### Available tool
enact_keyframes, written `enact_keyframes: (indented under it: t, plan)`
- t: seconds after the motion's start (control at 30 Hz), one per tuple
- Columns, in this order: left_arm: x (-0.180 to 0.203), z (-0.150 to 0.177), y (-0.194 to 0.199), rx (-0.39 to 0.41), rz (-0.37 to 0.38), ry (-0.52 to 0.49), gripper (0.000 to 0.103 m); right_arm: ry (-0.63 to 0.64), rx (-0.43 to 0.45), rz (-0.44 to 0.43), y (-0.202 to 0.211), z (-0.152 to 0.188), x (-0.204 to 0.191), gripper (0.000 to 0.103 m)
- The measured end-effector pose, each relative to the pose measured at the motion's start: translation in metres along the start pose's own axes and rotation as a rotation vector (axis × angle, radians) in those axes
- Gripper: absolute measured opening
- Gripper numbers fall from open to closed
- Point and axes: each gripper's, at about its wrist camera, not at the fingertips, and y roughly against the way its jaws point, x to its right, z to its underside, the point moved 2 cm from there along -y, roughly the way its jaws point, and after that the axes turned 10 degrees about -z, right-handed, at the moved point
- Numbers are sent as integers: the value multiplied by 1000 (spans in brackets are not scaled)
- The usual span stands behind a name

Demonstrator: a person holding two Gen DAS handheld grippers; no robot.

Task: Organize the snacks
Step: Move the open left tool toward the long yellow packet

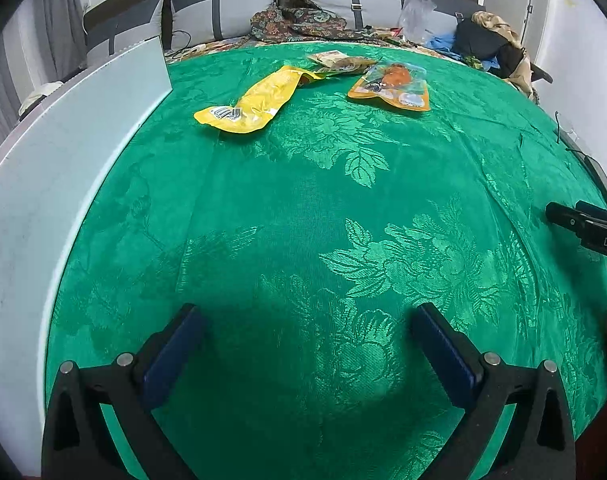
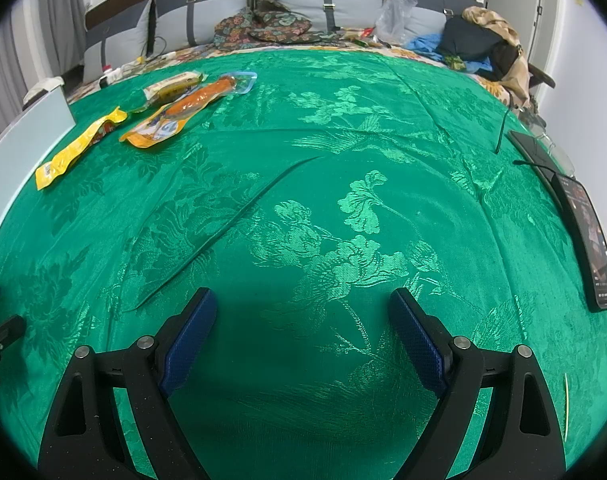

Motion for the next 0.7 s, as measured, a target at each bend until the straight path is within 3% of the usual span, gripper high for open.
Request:
enact_keyframes:
  t: [0.4,0.5,0.6,0.7]
  plan:
    - [0,0,1,5,4,-1,103,0,0,0,0,0,0,90]
    - [-1,-4,0,-41,22,-30,103,0,0,-1,0,0,0,90]
    - [-9,-28,-4,-95,80,-48,103,0,0,0,0,0,0,91]
    - [-30,-78,-2,-35,86,-35,103,0,0,-1,0,0,0,91]
